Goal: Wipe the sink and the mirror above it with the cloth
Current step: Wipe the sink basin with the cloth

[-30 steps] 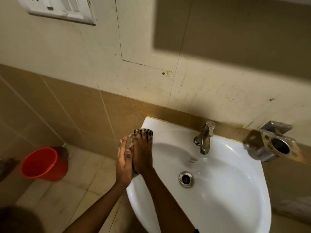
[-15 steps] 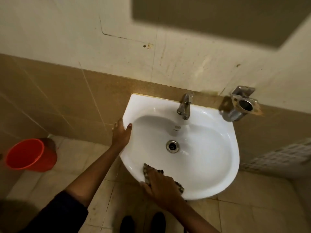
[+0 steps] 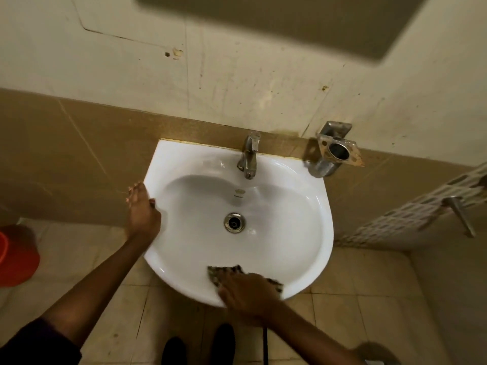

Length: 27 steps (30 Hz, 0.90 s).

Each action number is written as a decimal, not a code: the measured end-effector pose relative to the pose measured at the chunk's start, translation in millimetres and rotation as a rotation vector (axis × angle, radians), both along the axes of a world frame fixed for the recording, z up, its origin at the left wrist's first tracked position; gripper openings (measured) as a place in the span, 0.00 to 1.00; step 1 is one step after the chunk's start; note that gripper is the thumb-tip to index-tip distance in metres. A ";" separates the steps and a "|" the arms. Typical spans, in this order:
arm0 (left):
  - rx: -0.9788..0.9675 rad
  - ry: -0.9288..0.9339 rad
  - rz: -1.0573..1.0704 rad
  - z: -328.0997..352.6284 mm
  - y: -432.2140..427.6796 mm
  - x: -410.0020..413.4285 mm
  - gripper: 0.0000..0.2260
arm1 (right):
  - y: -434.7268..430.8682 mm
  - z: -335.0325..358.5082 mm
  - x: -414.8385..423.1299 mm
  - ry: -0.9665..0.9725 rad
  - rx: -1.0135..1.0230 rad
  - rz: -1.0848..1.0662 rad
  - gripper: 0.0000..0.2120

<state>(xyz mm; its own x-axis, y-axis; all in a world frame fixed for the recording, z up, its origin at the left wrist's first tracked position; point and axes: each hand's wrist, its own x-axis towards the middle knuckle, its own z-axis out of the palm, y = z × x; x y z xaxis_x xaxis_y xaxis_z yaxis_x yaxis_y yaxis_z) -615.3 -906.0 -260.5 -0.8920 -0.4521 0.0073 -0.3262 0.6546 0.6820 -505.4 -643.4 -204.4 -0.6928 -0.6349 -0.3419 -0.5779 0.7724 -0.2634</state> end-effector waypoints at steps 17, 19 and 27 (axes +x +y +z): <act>-0.045 -0.040 0.044 6.6 3.3 4.0 0.21 | 127.4 -68.8 -185.1 0.349 0.394 0.307 0.27; -0.042 -0.034 0.050 8.3 3.2 4.0 0.22 | 105.8 -94.3 -154.7 0.226 0.314 0.204 0.25; -0.036 -0.059 0.055 12.5 5.5 4.7 0.23 | -35.9 -69.3 -47.3 -0.390 -0.259 0.154 0.23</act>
